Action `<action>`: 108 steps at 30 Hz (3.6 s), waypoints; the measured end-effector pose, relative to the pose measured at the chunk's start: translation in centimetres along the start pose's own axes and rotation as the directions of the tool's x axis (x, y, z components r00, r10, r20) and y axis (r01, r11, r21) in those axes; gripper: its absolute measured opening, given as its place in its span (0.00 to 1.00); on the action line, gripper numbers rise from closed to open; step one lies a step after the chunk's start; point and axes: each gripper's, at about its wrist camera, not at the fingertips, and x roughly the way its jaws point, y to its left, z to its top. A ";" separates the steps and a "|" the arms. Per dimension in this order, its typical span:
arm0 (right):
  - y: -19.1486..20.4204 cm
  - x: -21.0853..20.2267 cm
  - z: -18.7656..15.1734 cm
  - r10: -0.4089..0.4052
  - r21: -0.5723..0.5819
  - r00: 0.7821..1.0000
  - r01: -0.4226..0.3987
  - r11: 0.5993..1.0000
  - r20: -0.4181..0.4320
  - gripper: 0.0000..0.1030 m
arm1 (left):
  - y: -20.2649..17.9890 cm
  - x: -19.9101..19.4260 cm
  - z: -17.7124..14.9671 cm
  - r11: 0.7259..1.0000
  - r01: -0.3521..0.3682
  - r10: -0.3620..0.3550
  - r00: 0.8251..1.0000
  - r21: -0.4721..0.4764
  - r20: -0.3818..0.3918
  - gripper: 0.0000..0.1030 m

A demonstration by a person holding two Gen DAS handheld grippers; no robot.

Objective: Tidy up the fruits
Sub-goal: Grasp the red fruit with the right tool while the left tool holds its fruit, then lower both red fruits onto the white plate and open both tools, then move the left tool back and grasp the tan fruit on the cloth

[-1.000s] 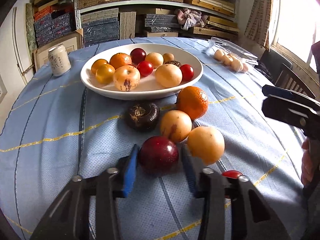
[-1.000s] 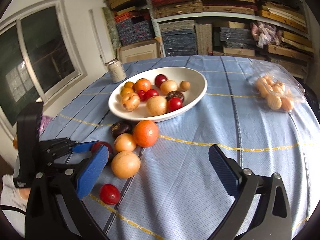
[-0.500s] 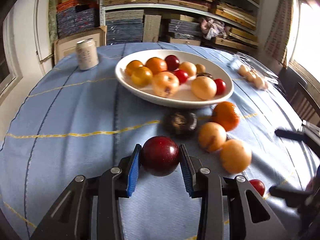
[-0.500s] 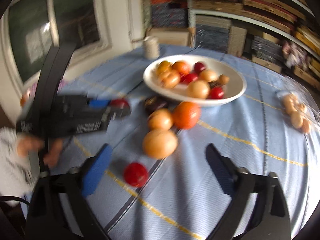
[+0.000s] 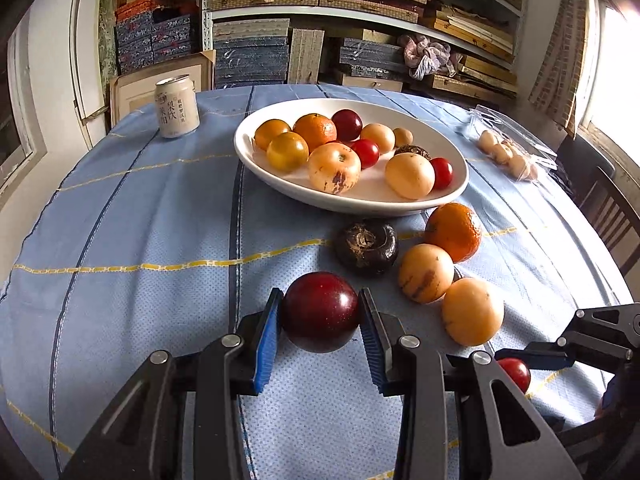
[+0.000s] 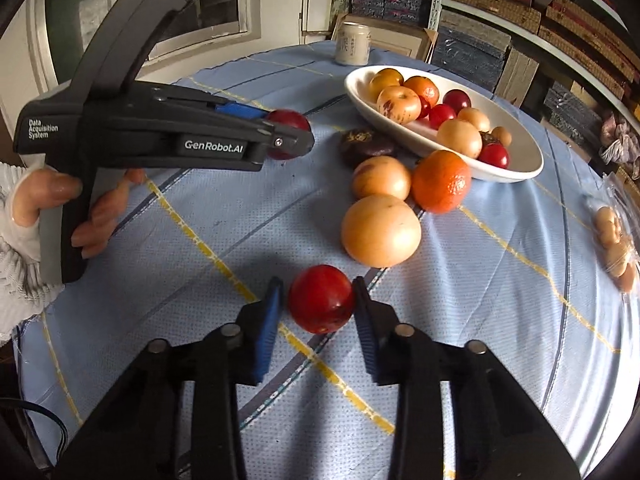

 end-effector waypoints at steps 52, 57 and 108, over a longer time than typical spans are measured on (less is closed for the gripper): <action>-16.1 3.4 11.2 -0.156 0.417 0.957 0.042 0.908 0.243 0.30 | 1.1 5.9 11.1 0.989 -0.092 0.102 0.991 -0.115 0.086 0.38; -16.2 2.8 11.0 -0.197 0.442 0.945 0.064 0.895 0.261 0.77 | 0.7 5.4 11.0 0.986 -0.126 0.138 0.984 -0.109 0.113 0.44; -8.2 -5.4 0.5 -0.186 0.388 0.944 0.069 0.919 0.272 0.91 | -2.3 -4.9 2.5 0.970 -0.236 0.242 0.930 -0.056 0.276 0.89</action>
